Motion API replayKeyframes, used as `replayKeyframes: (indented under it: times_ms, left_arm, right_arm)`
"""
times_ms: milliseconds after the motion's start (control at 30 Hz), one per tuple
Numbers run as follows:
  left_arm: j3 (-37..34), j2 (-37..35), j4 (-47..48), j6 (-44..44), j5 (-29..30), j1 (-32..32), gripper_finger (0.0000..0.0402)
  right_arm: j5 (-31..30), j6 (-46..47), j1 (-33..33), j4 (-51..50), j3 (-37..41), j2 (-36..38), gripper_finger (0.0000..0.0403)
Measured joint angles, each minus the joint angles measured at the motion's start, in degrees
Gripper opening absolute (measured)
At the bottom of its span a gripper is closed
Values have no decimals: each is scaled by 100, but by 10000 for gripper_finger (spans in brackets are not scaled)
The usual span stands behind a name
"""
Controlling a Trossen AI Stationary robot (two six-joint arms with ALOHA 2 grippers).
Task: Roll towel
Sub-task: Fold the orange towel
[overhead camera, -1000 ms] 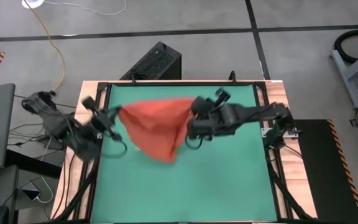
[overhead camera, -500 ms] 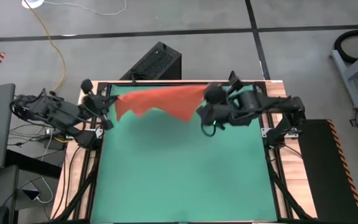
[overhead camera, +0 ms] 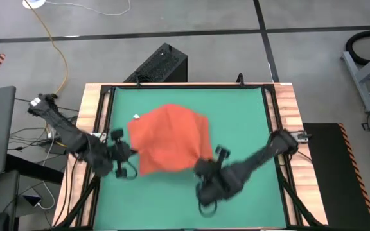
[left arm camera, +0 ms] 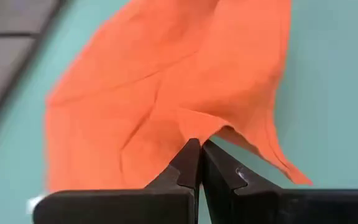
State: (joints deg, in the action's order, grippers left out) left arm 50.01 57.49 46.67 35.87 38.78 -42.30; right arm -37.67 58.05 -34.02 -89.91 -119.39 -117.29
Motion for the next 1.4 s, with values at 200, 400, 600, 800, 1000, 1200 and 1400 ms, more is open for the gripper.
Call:
replayKeyframes:
  times_ms: [200,400,600,800,1000,1200,1400]
  left_arm:
    - [-458,962,-1038,1242,-62,-1280,0]
    - [-458,2115,-1173,1961,-301,-1685,0]
    - [-458,3045,-1369,2439,-1196,-1782,0]
    - [-456,3460,-1426,2546,-1345,-1927,0]
    - [-456,3473,-1431,2743,-1297,-2089,0]
    - [-456,3474,-1669,2912,-441,-2074,0]
    - [-456,3473,-2252,2333,-349,-1844,0]
  right_arm:
    - [683,1279,-610,13,2,-741,11]
    - [1208,1710,-800,404,2,-1030,11]
    - [1748,429,-887,1630,0,-1027,22]
    - [1315,-134,-782,1239,-2,-714,77]
    - [943,-151,-661,719,-2,-396,137]
    - [-637,-1138,-558,1439,9,-387,167]
    - [211,-3992,-218,5058,818,-394,170]
